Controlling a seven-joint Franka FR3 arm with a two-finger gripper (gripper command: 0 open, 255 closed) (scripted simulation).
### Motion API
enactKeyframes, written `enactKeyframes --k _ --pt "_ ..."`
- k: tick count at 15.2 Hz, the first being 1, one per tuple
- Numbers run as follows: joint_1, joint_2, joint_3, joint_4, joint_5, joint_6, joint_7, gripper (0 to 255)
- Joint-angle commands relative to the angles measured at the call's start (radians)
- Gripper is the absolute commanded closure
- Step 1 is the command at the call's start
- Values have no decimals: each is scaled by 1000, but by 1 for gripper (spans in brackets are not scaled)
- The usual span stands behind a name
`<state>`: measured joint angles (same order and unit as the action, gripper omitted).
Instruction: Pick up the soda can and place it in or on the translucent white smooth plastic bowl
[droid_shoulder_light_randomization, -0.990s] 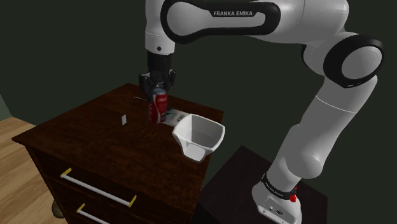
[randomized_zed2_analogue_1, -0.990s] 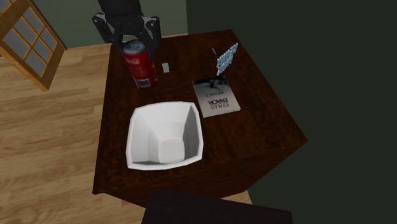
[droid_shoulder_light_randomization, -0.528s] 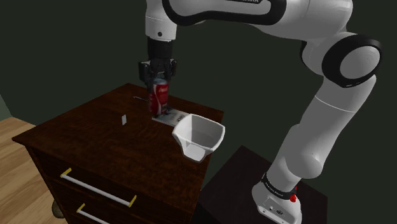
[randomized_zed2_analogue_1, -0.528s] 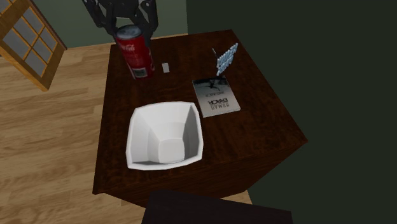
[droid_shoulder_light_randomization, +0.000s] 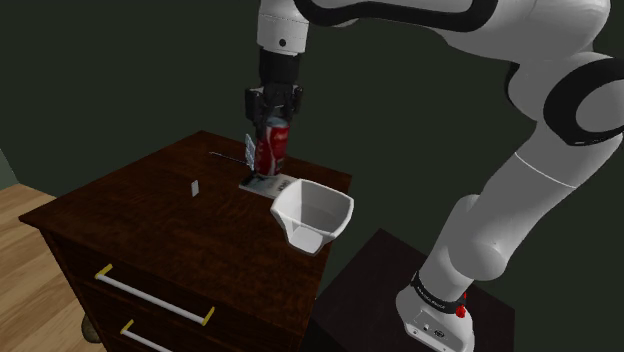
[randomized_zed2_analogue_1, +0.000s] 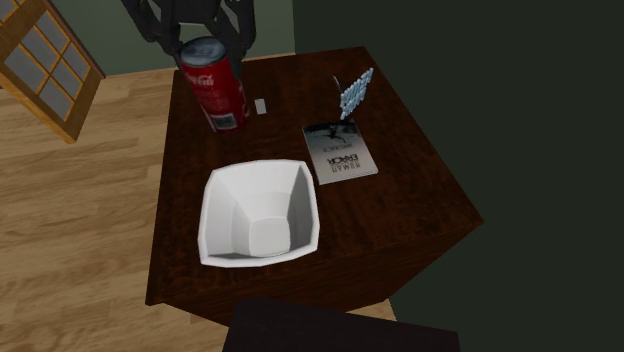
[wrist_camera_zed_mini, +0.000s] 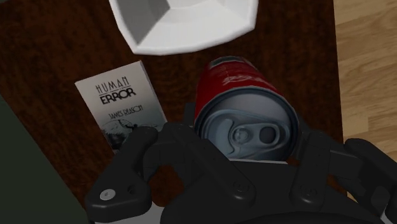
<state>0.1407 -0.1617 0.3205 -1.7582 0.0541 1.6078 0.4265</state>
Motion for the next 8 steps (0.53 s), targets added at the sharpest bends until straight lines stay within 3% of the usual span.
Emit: enactKeyframes --k 1,8 --pt "-4 -80 -16 -64 22 -13 -24 255" --pt "3 -348 -82 -259 66 -85 -97 255"
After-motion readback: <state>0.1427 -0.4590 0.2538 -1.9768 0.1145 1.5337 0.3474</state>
